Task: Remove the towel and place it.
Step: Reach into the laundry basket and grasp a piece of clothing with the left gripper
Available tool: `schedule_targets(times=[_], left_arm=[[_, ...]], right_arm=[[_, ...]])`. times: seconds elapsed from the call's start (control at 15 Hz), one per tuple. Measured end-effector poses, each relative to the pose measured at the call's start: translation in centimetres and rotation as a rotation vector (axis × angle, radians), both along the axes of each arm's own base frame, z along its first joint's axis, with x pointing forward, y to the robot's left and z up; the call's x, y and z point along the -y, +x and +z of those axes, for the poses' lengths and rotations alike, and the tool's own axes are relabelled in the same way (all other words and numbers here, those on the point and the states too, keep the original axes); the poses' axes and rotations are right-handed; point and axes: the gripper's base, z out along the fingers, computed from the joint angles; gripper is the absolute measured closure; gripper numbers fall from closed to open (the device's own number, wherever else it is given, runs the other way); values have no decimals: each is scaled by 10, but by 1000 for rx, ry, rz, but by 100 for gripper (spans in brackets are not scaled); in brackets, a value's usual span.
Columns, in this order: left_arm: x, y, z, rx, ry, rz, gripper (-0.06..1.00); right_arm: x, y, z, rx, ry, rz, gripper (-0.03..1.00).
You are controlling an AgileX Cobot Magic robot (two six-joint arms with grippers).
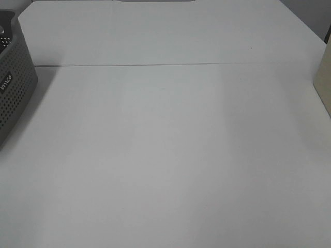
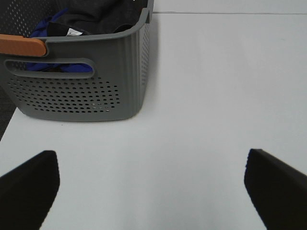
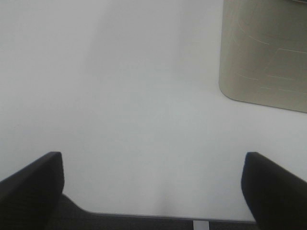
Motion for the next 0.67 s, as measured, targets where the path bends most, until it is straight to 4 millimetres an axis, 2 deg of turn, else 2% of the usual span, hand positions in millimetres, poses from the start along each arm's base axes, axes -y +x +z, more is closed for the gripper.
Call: schedule_targets(times=[0.67], left_arm=[[0,0,0,0,-1,-1,-5]], right_arm=[[0,0,0,0,0,0,0]])
